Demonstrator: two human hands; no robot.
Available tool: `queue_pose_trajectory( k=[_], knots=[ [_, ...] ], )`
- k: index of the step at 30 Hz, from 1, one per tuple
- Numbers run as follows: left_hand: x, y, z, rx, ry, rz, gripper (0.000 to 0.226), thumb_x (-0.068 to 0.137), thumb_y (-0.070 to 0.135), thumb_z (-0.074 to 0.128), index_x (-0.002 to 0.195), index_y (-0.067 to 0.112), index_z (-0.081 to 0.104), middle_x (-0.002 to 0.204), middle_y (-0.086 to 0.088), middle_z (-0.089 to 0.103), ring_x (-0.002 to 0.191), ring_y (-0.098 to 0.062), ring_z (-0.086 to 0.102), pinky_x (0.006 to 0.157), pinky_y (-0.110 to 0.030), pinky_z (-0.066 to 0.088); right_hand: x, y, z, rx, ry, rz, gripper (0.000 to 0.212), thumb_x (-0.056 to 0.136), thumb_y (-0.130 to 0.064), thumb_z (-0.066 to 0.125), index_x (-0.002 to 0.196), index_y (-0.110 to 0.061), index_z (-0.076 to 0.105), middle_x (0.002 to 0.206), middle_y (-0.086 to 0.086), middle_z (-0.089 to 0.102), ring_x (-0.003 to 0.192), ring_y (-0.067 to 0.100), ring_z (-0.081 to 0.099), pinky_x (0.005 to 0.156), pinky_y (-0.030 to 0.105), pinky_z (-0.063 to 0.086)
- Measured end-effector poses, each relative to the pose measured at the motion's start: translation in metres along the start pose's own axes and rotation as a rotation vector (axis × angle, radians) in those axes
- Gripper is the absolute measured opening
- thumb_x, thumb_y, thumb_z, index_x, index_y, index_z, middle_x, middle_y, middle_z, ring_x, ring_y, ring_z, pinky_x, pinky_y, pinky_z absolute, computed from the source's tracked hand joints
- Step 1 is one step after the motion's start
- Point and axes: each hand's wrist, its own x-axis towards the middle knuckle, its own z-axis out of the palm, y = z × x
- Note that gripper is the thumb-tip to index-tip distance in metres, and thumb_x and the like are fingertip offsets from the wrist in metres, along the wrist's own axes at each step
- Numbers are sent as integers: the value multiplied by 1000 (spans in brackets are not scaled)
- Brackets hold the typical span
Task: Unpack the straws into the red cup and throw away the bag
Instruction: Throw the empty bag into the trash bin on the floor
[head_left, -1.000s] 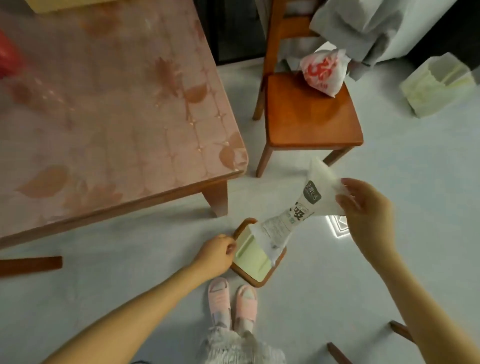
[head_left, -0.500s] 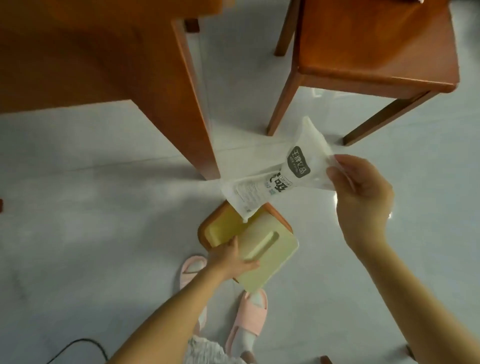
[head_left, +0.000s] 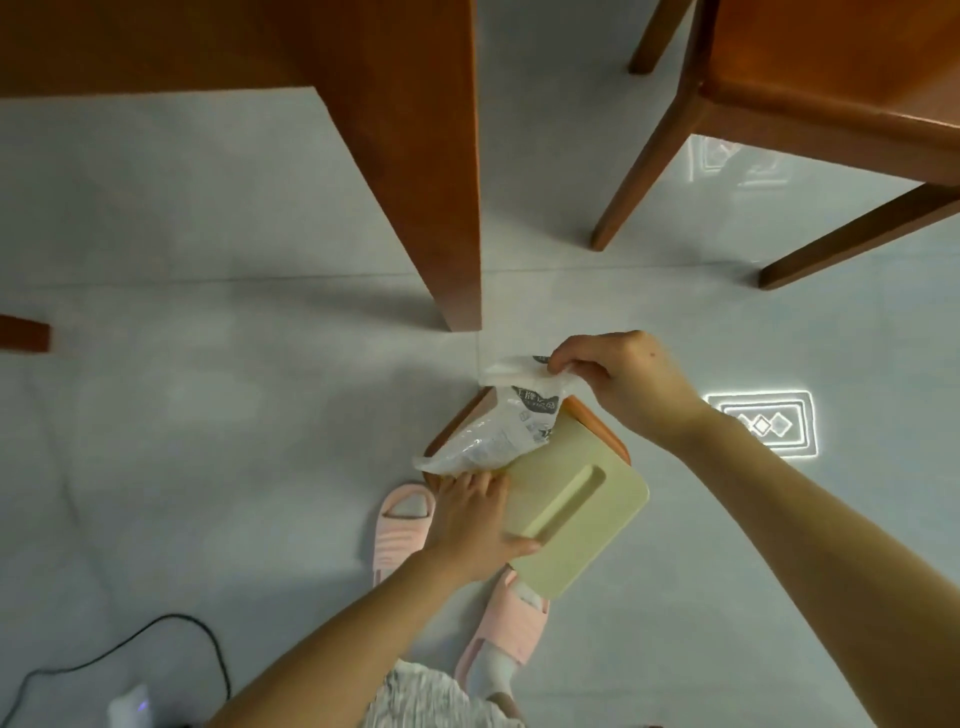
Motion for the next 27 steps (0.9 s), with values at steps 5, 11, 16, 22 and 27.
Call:
queue_pose_trajectory(
  k=[5,11,16,22,27],
  knots=[
    [-6,-10,6,-13,68,-4,90,61,75,20,125,18,43,124,-2,55,114,-24,46,96,-38,29,4,13,28,-248,-301,-95,29,54,13,62,72,-9,71,61,14,67,52,34,64,44,36,53],
    [-8,-13,13,-15,187,-8,73,64,75,34,106,19,57,100,1,68,94,-24,59,81,-41,40,20,-7,85,-516,-599,-145,37,83,5,46,111,-12,64,112,8,65,113,28,56,98,34,41],
    [-12,-11,16,-45,295,-47,59,63,72,44,86,22,65,77,5,71,73,-21,64,69,-36,45,1,6,130,-719,-830,-97,34,92,1,41,125,3,48,127,17,57,112,28,58,93,36,48],
    [-11,-13,22,-96,349,-54,49,62,71,48,68,24,60,59,9,62,62,-17,55,62,-33,39,12,12,138,-643,-1047,65,46,97,-14,39,143,-20,37,133,7,51,104,25,54,84,32,45],
    [-12,-11,17,-64,323,-63,52,60,72,46,63,21,59,54,5,59,59,-21,55,60,-35,40,17,1,105,-593,-633,223,36,92,-7,41,125,-14,54,109,4,63,94,24,59,66,27,44]
  ],
)
